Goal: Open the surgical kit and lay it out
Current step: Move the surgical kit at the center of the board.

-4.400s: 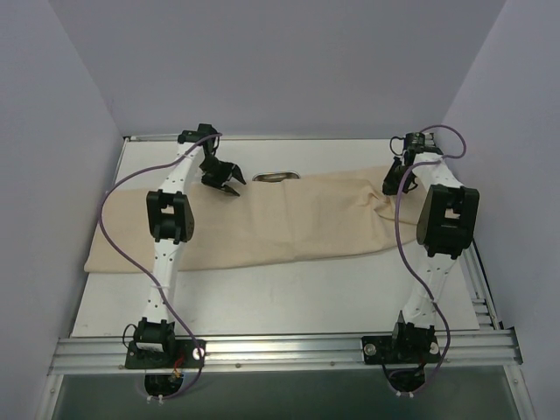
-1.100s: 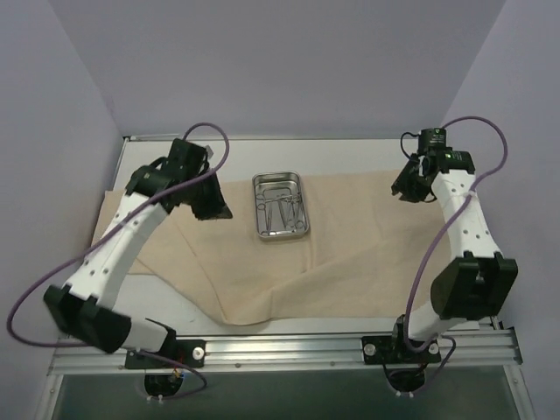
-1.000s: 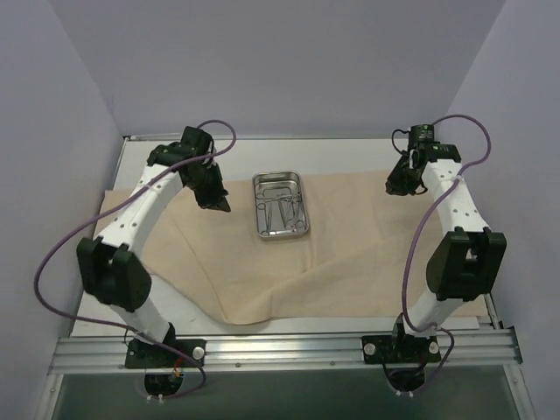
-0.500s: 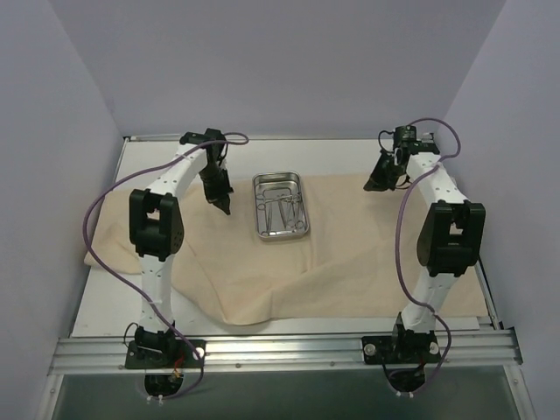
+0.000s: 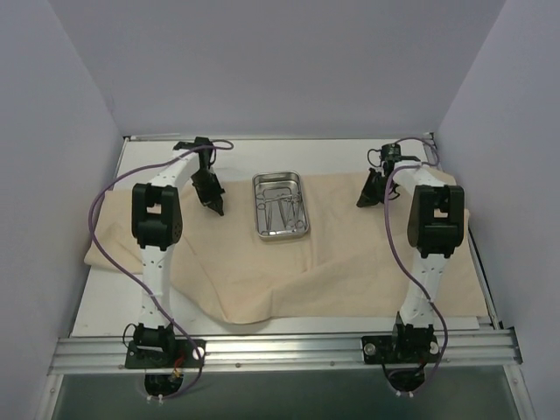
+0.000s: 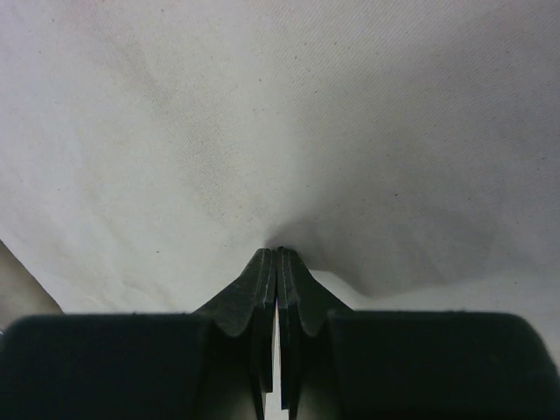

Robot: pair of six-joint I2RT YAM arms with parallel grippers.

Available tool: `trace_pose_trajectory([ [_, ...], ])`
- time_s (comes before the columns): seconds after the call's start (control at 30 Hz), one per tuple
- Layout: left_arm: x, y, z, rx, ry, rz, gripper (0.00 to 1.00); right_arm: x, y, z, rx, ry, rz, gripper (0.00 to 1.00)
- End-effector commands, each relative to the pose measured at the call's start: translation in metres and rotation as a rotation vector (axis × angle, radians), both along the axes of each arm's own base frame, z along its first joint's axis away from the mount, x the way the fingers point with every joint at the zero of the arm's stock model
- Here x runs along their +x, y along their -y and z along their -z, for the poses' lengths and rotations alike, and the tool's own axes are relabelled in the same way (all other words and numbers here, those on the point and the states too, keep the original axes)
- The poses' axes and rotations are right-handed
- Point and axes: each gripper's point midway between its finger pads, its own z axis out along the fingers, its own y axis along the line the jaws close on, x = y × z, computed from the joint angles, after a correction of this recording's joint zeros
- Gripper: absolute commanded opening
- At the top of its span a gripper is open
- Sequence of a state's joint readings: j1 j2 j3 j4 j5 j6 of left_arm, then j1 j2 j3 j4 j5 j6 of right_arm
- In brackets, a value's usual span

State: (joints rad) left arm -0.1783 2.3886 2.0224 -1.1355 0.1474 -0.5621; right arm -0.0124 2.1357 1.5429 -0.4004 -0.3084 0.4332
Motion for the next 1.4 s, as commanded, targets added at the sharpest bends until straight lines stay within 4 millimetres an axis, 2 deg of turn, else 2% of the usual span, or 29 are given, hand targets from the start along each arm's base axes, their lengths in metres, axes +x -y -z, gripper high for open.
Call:
trace_pose_trajectory([
  [0.0,0.030,0.003,0.025,-0.049,0.030,-0.032,0.02,-0.006,0.010,0.038,-0.071,-0.071,0.002,0.00],
  [0.03,0.031,0.004,0.028,-0.057,0.015,-0.029,0.02,-0.002,0.010,0.038,-0.071,-0.068,0.012,0.00],
  [0.07,0.045,0.007,0.034,-0.070,0.030,-0.022,0.02,0.001,0.009,0.040,-0.068,-0.068,0.017,0.00],
  [0.1,0.051,0.008,0.036,-0.081,0.034,-0.022,0.02,0.001,0.009,0.048,-0.065,-0.082,0.020,0.00],
  [0.13,0.057,0.012,0.038,-0.121,0.031,-0.026,0.02,0.009,0.009,0.046,-0.057,-0.073,0.040,0.00],
  [0.17,0.072,0.017,0.043,-0.163,0.055,-0.040,0.02,0.011,0.009,0.049,-0.052,-0.081,0.049,0.00],
  [0.3,0.119,0.032,0.044,-0.327,0.164,-0.100,0.02,0.022,0.009,0.064,-0.033,-0.096,0.099,0.00],
  [0.33,0.123,0.033,0.050,-0.362,0.152,-0.137,0.02,0.026,0.008,0.066,-0.023,-0.091,0.100,0.00],
  [0.4,0.137,0.027,0.051,-0.383,0.190,-0.177,0.02,0.044,0.010,0.070,-0.029,-0.070,0.081,0.00],
  [0.43,0.142,0.019,0.048,-0.396,0.194,-0.222,0.02,0.046,0.013,0.072,-0.046,-0.087,0.073,0.00],
  [0.47,0.144,0.013,0.049,-0.393,0.199,-0.246,0.02,0.066,0.014,0.072,-0.055,-0.057,0.051,0.00],
  [0.5,0.143,0.006,0.057,-0.385,0.191,-0.267,0.02,0.066,0.015,0.075,-0.060,-0.084,0.041,0.00],
  [0.53,0.145,0.000,0.052,-0.379,0.202,-0.279,0.02,0.074,0.016,0.074,-0.068,-0.078,0.032,0.00],
  [0.57,0.147,-0.013,0.054,-0.358,0.206,-0.303,0.02,0.077,0.018,0.087,-0.078,-0.094,0.030,0.00],
  [0.6,0.145,-0.020,0.054,-0.347,0.196,-0.317,0.02,0.098,0.019,0.073,-0.081,-0.036,0.029,0.00],
  [0.63,0.143,-0.023,0.056,-0.343,0.185,-0.332,0.02,0.101,0.021,0.074,-0.081,-0.038,0.031,0.00],
  [0.67,0.144,-0.046,0.058,-0.336,0.180,-0.377,0.02,0.104,0.019,0.082,-0.064,-0.044,0.030,0.00],
  [0.7,0.144,-0.051,0.060,-0.337,0.177,-0.391,0.02,0.114,0.017,0.076,-0.049,-0.016,0.040,0.00],
  [0.8,0.146,-0.067,0.067,-0.359,0.168,-0.438,0.02,0.119,0.011,0.082,-0.001,-0.011,0.061,0.00],
  [0.83,0.144,-0.070,0.077,-0.362,0.150,-0.446,0.02,0.121,0.009,0.083,0.013,-0.006,0.061,0.00],
  [0.87,0.155,-0.074,0.067,-0.368,0.189,-0.445,0.03,0.122,0.008,0.085,0.024,0.000,0.060,0.00],
  [0.9,0.157,-0.081,0.066,-0.368,0.190,-0.460,0.03,0.124,0.006,0.085,0.034,0.007,0.056,0.00],
  [0.93,0.160,-0.080,0.070,-0.396,0.190,-0.469,0.03,0.128,0.005,0.082,0.036,0.018,0.052,0.00],
  [1.0,0.172,-0.084,0.063,-0.434,0.234,-0.477,0.04,0.128,0.004,0.083,0.045,0.016,0.052,0.00],
  [1.13,0.180,-0.099,0.057,-0.445,0.276,-0.484,0.10,0.127,0.014,0.082,0.028,0.015,0.066,0.00],
  [1.27,0.182,-0.100,0.047,-0.439,0.316,-0.433,0.15,0.129,0.022,0.079,0.039,0.022,0.064,0.00],
  [1.37,0.185,-0.106,0.038,-0.437,0.347,-0.406,0.17,0.122,0.023,0.080,0.033,-0.006,0.061,0.02],
])
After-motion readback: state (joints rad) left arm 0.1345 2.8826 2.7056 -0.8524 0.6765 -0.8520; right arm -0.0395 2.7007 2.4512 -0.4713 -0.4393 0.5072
